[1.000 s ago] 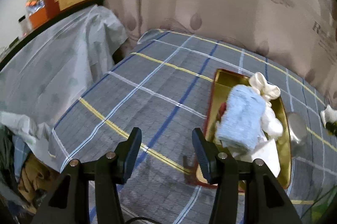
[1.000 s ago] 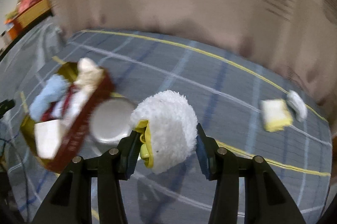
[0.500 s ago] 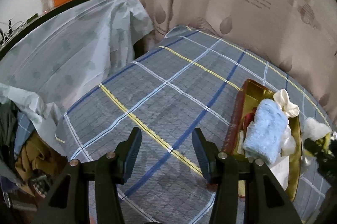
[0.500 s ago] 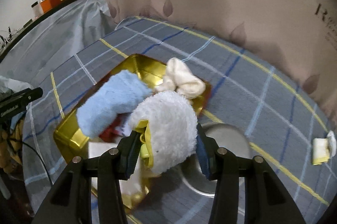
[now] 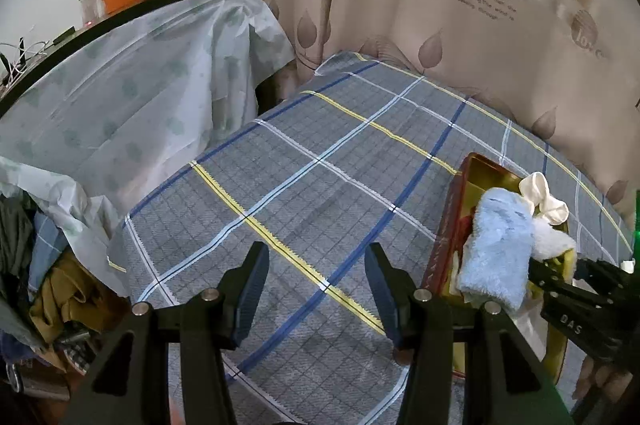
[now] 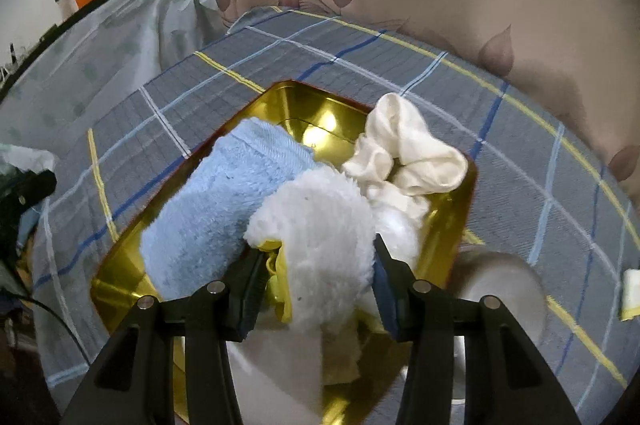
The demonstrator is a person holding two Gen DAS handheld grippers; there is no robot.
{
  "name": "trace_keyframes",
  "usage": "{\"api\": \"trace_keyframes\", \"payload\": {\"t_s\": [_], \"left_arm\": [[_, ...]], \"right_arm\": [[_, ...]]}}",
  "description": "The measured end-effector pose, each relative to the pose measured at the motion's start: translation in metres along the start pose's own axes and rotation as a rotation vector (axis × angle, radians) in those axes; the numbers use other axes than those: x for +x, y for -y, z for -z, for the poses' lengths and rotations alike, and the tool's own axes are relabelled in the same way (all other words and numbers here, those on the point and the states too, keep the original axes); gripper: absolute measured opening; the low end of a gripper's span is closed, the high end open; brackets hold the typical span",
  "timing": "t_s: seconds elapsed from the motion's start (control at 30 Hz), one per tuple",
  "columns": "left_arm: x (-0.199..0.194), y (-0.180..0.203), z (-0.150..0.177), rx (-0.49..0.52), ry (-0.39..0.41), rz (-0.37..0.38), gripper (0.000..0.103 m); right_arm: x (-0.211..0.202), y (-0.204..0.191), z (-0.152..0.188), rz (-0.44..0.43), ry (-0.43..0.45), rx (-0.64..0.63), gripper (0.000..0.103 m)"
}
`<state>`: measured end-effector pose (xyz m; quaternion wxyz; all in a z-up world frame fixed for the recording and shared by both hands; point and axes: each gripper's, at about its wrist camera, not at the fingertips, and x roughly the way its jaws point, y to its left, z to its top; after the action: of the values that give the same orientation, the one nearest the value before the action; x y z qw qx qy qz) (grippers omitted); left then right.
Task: Organize soft objects
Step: 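Carry the white fluffy pad toward the gold tray with the right gripper, then lower the fluffy pad into the gold tray and open the right gripper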
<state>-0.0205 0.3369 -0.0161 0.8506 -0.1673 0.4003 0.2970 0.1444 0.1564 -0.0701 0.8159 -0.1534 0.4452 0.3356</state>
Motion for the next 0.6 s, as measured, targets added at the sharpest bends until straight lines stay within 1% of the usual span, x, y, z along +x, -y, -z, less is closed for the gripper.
{"api": "trace_keyframes", "payload": {"t_s": [0.07,0.17,0.23,0.3,0.37,0.5,0.6], "left_arm": [[0.000,0.000,0.000,-0.002,-0.002,0.008,0.051],[0.001,0.000,0.000,-0.004,-0.003,0.010,0.051],[0.002,0.000,0.000,-0.006,-0.005,0.013,0.051],[0.002,0.001,0.001,-0.004,-0.004,0.017,0.051],[0.002,0.003,0.002,0.003,-0.003,0.016,0.051],[0.002,0.007,0.004,0.019,-0.004,0.013,0.051],[0.002,0.010,0.006,0.024,-0.002,0.017,0.051]], "right_arm": [[0.001,-0.001,0.001,-0.022,-0.001,0.010,0.045],[0.003,-0.003,0.002,-0.014,-0.002,0.003,0.046],[0.002,-0.003,0.002,-0.007,0.003,0.000,0.050],[-0.002,-0.002,0.002,-0.006,0.018,0.010,0.058],[-0.007,0.000,0.002,-0.017,0.026,0.014,0.059],[-0.020,0.003,0.005,-0.019,0.052,0.019,0.069],[-0.031,0.005,0.006,-0.027,0.074,0.025,0.071]]}}
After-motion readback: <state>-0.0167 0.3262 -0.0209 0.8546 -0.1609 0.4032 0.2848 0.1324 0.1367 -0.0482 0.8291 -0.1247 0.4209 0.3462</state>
